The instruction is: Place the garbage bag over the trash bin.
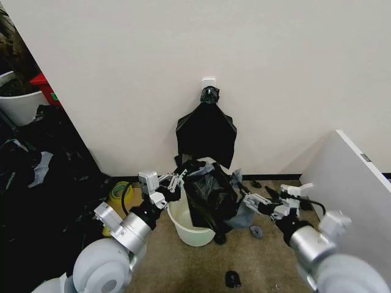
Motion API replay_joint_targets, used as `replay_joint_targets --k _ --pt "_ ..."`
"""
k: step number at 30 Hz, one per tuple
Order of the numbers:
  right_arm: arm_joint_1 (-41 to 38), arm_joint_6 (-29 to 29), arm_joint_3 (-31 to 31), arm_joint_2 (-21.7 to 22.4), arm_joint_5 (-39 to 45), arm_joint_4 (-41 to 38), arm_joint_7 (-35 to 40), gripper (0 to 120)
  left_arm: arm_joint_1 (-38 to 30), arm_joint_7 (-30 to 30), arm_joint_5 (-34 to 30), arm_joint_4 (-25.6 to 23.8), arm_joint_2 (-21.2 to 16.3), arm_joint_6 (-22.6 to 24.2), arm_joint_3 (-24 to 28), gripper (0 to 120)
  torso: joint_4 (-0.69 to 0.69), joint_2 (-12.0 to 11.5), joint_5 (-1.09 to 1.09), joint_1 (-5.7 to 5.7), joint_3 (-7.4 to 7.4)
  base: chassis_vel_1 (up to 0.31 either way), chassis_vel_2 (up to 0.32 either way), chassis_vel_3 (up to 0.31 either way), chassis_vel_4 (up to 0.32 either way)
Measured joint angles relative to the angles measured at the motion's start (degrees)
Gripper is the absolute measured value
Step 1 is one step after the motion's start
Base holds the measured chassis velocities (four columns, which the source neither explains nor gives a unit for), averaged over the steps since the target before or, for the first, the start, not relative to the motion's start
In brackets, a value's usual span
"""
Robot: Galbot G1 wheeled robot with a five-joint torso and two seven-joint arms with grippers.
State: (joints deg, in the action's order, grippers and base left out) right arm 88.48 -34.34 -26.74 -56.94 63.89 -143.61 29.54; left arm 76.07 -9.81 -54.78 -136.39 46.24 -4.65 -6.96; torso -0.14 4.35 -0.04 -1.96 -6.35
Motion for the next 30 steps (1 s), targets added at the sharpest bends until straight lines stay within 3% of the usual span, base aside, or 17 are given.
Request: replay_joint_targets --k 10,14,24,30 --pt "0.6 -0.9 -4.4 -1.9 19.1 0.2 6.6 100 2.6 0.7 2.7 1.8 2.7 -1.3 0.3 0 0.00 0.0 0.00 0.00 0.00 0.000 0.000 0.000 0.000" --pt "1.2 -5.0 -5.1 -3.9 29.3 0.2 10.5 100 2.1 0.7 3.0 3.5 3.9 -1.5 0.8 0 -0.01 0.0 0.00 0.00 0.00 0.000 0.000 0.000 0.000" --pt "-0.3 -5.5 -2.1 -6.8 27.3 0.3 9.7 100 2.3 0.8 3.1 3.7 4.4 -1.5 1.3 0 0.00 0.0 0.00 0.00 0.00 0.000 0.000 0.000 0.000" --pt "0.1 -6.7 -1.1 -8.3 24.2 0.3 7.2 79 2.7 1.1 3.1 3.2 4.5 -1.5 1.2 0 0.00 0.0 0.00 0.00 0.00 0.000 0.000 0.000 0.000"
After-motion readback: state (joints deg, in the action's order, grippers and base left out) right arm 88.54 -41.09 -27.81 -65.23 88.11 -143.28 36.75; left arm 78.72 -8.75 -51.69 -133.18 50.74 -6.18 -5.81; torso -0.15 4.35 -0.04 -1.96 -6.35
